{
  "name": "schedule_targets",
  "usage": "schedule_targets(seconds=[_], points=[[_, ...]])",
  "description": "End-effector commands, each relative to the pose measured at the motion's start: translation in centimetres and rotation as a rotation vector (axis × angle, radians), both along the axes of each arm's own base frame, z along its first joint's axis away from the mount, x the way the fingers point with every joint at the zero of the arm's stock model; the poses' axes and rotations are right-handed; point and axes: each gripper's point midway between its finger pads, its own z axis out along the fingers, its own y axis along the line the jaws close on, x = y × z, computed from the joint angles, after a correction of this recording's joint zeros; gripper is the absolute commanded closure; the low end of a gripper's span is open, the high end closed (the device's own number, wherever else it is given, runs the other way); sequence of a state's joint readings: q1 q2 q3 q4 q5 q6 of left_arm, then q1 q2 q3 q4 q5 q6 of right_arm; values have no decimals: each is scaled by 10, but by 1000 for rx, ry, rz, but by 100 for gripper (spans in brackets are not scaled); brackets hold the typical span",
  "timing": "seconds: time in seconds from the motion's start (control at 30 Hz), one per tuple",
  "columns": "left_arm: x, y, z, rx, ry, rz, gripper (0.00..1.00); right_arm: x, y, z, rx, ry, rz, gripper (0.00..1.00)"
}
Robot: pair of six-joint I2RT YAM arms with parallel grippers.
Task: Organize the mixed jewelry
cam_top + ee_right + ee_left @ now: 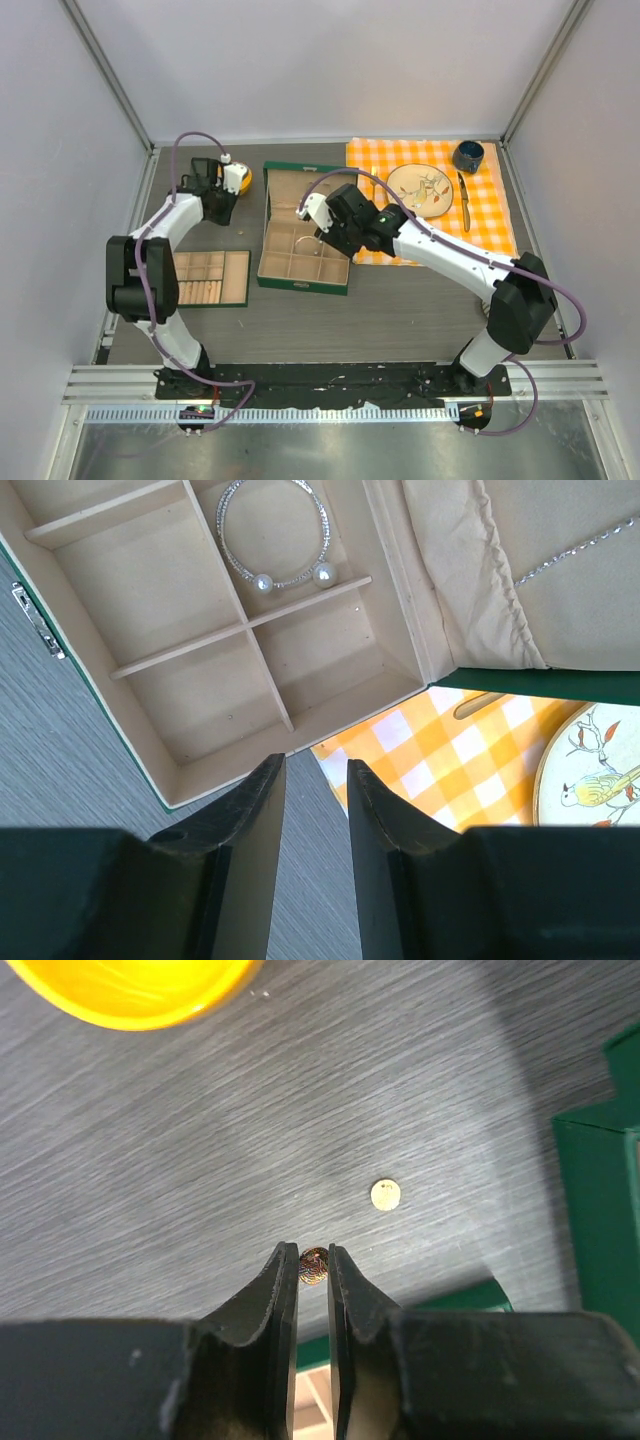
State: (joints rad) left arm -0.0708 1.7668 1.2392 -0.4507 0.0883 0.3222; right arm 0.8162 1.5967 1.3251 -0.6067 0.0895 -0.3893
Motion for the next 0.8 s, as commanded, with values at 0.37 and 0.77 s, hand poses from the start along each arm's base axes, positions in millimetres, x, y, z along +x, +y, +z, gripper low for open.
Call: schedule_targets(seconds=[0.37, 0.77], points=[[-89, 10, 55, -8, -59, -72, 89, -2, -2, 19, 66, -59, -4, 63], [-108, 28, 40, -17, -15, -34, 89, -1, 3, 17, 81, -49, 5, 63]])
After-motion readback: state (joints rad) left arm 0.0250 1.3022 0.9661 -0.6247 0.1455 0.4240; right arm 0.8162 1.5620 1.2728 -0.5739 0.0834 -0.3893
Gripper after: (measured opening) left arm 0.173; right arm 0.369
